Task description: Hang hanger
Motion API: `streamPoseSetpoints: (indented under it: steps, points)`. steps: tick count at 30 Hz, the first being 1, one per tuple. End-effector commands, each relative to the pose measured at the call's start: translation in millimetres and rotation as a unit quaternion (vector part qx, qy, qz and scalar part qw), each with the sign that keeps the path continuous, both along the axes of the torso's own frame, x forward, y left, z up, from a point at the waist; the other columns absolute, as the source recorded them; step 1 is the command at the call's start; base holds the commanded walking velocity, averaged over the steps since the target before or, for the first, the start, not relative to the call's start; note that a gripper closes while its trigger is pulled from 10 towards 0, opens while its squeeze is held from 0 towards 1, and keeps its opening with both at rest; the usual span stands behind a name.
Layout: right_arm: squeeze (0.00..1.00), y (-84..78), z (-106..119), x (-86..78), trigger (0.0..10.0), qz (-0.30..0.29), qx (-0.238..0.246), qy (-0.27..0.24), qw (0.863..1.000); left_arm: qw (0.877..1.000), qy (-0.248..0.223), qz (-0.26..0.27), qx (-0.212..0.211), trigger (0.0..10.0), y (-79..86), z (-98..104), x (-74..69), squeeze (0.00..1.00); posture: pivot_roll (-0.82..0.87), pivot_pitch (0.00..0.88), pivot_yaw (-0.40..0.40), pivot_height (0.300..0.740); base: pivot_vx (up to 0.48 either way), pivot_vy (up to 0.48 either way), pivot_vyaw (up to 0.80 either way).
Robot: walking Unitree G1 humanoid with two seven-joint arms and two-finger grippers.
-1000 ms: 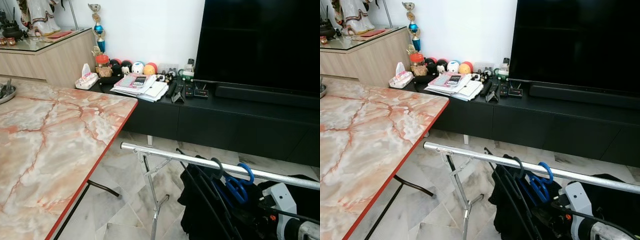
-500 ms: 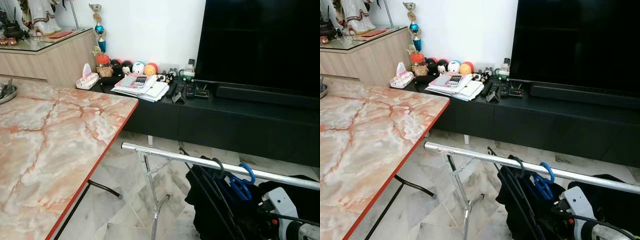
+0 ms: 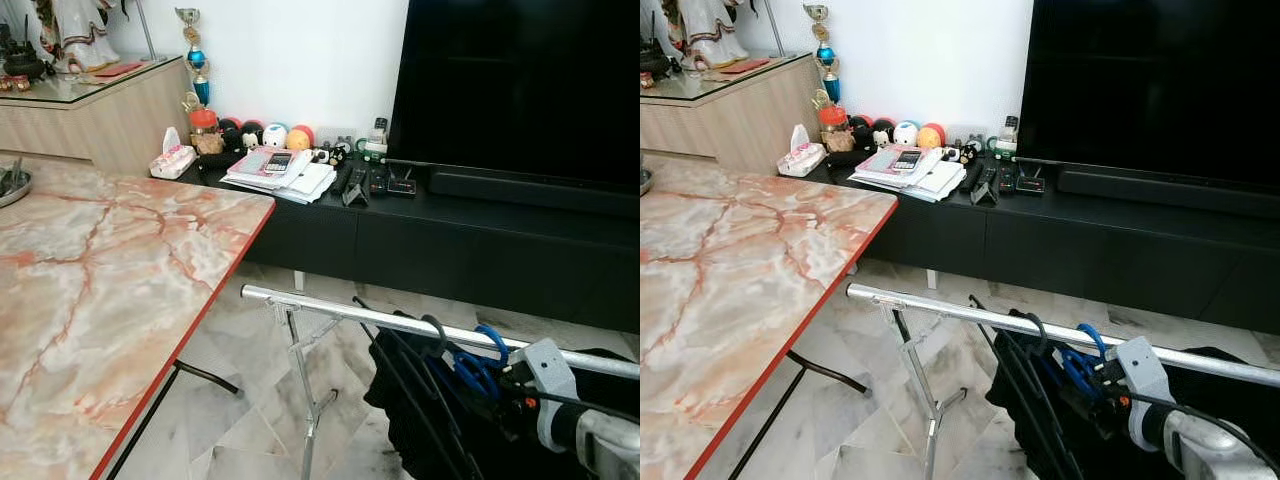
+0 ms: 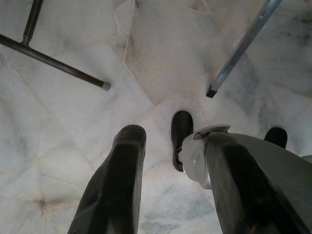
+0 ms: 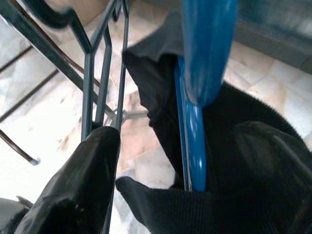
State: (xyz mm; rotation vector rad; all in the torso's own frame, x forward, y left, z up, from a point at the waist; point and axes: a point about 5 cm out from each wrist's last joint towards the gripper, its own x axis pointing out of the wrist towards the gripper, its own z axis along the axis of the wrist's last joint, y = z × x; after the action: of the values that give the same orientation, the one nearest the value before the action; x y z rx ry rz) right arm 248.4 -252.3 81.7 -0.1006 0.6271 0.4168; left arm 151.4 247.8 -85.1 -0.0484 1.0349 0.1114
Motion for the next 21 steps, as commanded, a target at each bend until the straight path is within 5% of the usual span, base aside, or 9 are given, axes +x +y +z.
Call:
streamPoseSetpoints:
  steps: [1,3,4,5,6,21]
  points:
    - [0.0,4.8,-3,3.7,10.0,0.006,-0.003,0.0,1.0,1.0,0.007,-0.008,0.003,10.0,0.5,-1,-2.0,0.0,-0.02,0.0,-0.015,0.74,0.0,0.0,0.0]
    - [0.0,6.5,-5,5.5,10.0,0.006,-0.003,0.0,1.0,1.0,0.007,-0.007,0.003,10.0,0.4,-1,-1.9,0.0,-0.01,0.0,-0.017,0.74,0.0,0.0,0.0]
    - [0.0,7.7,-5,6.9,3.9,0.008,-0.003,0.0,1.0,1.0,0.007,-0.006,0.003,10.0,0.3,-1,-1.8,0.0,-0.01,0.0,-0.017,0.74,0.0,0.0,0.0]
    - [0.0,8.2,-6,7.4,3.9,0.009,-0.004,0.0,1.0,1.0,0.007,-0.006,0.003,10.0,0.3,-1,-1.8,0.0,-0.01,0.0,-0.018,0.74,0.0,0.0,0.0]
    - [0.0,8.3,-6,7.6,0.1,0.01,-0.005,0.0,1.0,1.0,0.007,-0.006,0.003,10.0,0.3,-1,-1.9,0.0,-0.01,0.0,-0.018,0.74,0.0,0.0,0.0]
    - [0.0,5.6,-13,7.8,0.0,0.017,-0.035,0.003,0.999,1.0,0.007,-0.013,0.006,10.0,0.9,0,-1.3,0.0,-0.01,0.0,-0.016,0.74,0.0,0.0,0.0]
